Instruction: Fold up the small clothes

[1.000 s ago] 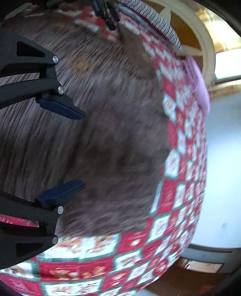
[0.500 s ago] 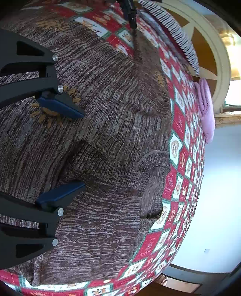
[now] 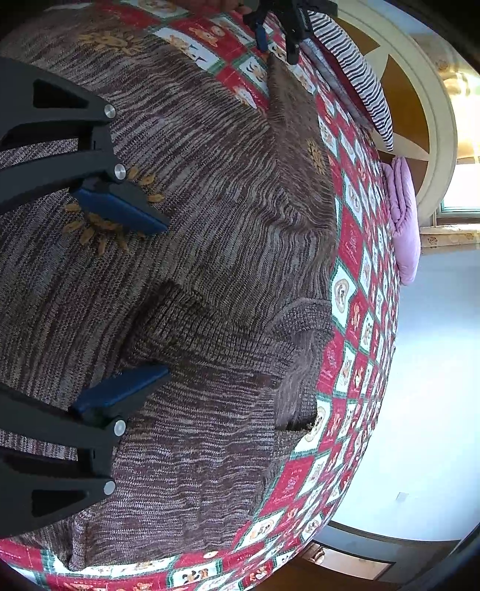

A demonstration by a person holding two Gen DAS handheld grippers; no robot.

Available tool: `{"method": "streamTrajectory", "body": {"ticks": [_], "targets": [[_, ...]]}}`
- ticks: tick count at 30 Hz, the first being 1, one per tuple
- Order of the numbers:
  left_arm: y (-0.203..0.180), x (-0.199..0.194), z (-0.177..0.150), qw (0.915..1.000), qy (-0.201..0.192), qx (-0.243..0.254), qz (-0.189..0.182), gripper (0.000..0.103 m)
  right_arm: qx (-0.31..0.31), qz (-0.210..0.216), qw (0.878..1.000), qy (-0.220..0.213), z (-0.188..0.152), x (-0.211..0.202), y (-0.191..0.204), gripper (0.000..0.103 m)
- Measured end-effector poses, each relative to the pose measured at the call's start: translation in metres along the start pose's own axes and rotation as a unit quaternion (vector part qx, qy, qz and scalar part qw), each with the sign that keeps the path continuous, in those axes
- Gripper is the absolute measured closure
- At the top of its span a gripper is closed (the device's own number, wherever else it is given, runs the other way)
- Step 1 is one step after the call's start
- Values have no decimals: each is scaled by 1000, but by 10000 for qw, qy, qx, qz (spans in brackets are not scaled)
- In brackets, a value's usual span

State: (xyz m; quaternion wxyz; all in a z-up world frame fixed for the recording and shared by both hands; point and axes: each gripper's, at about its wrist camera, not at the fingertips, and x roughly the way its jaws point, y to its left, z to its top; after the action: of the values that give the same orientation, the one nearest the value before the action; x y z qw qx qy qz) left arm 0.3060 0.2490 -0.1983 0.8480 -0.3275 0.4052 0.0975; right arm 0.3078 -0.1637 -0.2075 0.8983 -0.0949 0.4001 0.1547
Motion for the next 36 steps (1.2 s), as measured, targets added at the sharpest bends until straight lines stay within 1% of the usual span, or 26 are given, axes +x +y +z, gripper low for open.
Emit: {"method": "streamTrajectory", "body": {"ticks": [2, 4, 5, 6, 7, 8, 10, 13, 15, 19, 23, 26, 29, 33, 36], "targets": [[2, 4, 4, 9999, -89, -59, -1, 34, 8, 4, 10000, -4, 0, 0, 0, 28], [1, 8, 7, 9998, -153, 5, 96, 44, 15, 13, 10000, -5, 0, 0, 0, 28], [0, 9, 8, 9997, -196, 36, 142, 56, 15, 13, 10000, -4, 0, 0, 0, 28], [0, 9, 8, 9996, -207, 76, 159, 78, 12, 8, 10000, -3, 0, 0, 0, 28], [0, 12, 9, 9997, -148, 139, 155, 89, 8, 5, 10000, 2, 0, 1, 0, 28], [1, 14, 9, 9998, -57, 157, 135, 94, 3, 3, 10000, 7, 0, 1, 0, 27], [2, 10, 9, 9997, -99, 147, 139, 94, 8, 22, 10000, 14, 1, 0, 0, 27], [-1, 1, 13, 9995, -191, 188, 165, 94, 165, 200, 9996, -49, 4, -11, -8, 27], [-6, -5, 15, 9993, -240, 246, 168, 94, 240, 212, 9992, -232, 6, -27, -14, 27], [-27, -25, 22, 9969, -511, 566, 195, 94, 326, 215, 9970, -665, 4, -77, -38, 27], [-55, -39, 30, 9942, -717, 771, 200, 94, 366, -34, 9951, -922, -12, -117, -69, 27], [-84, -48, 31, 9902, -911, 1024, 269, 94, 532, -220, 9925, -1083, -34, -138, -95, 27], [-121, -59, 25, 9836, -1126, 1385, 255, 94, 716, -375, 9904, -1124, -56, -146, -114, 27], [-181, -69, 4, 9726, -1331, 1907, 76, 94, 1085, -479, 9866, -1123, -84, -144, -134, 27], [-231, -72, -26, 9616, -1406, 2352, -147, 94, 1332, -437, 9840, -1103, -93, -139, -143, 27]]}}
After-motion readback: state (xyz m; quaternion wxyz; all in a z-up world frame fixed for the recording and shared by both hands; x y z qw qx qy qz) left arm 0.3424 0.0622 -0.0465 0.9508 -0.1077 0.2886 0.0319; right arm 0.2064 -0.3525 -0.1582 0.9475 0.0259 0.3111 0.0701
